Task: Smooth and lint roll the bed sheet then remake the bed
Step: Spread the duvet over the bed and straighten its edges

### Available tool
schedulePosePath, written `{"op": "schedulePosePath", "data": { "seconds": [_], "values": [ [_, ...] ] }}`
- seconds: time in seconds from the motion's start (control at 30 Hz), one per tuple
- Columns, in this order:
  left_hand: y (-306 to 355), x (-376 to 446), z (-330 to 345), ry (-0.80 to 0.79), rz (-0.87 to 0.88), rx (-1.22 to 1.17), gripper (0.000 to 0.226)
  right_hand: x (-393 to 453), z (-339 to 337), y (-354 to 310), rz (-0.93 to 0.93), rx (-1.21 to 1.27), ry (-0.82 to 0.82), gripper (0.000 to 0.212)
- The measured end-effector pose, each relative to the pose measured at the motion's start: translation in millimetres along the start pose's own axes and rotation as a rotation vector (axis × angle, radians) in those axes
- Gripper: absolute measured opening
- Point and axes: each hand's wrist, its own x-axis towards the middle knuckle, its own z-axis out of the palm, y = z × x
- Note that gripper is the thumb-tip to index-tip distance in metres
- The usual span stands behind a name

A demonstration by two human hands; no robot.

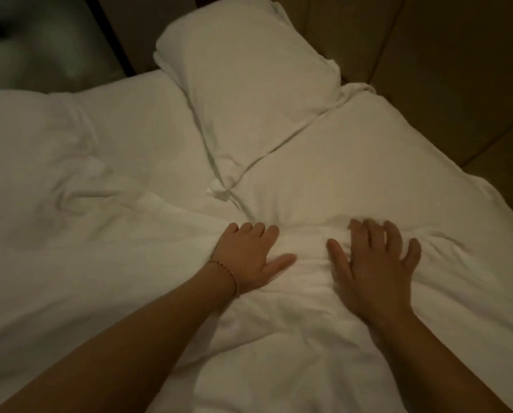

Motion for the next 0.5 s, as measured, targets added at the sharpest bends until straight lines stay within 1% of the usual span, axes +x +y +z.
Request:
{"op": "schedulePosePath", "data": {
  "seconds": [0.07, 0.17, 0.23, 0.27, 0.37, 0.43, 0.5],
  "values": [
    [-37, -13, 1, -0.075, -0.045, 0.006, 0.074, 5, 7, -38, -0.074, -0.057, -0.06, 0.068],
    [-98, -28, 5, -0.2, -0.162, -0.029, 0.076, 13, 15, -101, -0.193, -0.096, -0.124, 0.063],
    [-150, -36, 10, -0.27, -0.246, -0.025, 0.079, 19, 21, -147, -0.255, -0.076, -0.227, 0.064],
    [-179, -42, 13, -0.281, -0.278, -0.002, 0.081, 23, 26, -170, -0.253, -0.047, -0.28, 0.064],
    [-269, -69, 21, -0.258, -0.353, 0.069, 0.091, 37, 50, -243, -0.182, 0.136, -0.381, 0.066],
    [-321, -89, 26, -0.223, -0.35, 0.103, 0.093, 45, 68, -293, -0.157, 0.274, -0.446, 0.071],
    [-359, -104, 25, -0.116, -0.308, 0.118, 0.088, 48, 83, -346, -0.168, 0.391, -0.498, 0.077]
  ]
}}
